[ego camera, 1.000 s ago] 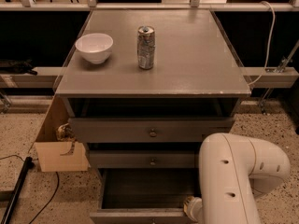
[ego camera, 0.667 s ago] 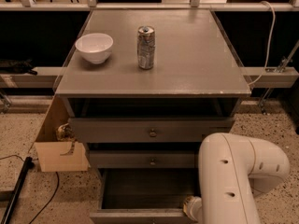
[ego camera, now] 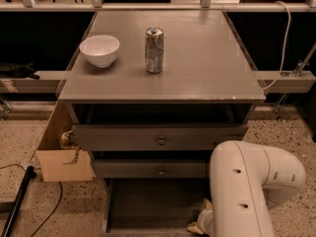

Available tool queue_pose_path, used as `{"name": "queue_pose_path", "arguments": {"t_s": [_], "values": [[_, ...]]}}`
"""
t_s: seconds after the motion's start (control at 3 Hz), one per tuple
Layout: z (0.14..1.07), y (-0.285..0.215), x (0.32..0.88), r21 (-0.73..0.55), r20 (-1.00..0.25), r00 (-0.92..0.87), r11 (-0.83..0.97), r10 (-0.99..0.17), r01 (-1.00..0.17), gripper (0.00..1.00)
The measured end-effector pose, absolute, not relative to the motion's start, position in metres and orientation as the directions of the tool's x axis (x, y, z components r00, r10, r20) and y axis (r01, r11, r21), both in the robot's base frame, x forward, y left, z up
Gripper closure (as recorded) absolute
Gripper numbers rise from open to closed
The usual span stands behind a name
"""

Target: Open bottom drawer

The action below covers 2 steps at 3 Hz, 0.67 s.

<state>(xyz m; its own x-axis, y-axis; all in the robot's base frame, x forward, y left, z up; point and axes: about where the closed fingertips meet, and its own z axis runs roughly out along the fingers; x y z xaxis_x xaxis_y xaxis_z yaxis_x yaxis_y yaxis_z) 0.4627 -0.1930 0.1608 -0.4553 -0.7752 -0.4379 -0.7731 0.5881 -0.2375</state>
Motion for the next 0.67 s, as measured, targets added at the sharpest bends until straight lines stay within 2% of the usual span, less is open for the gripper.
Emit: {"name": "queue_pose_path", "arguments": {"t_s": [0.67], "values": [[0.1608,-0.193,0.4627,-0.237,-0.438,-0.455,0.588,-0.775,-0.773,0.0]]}}
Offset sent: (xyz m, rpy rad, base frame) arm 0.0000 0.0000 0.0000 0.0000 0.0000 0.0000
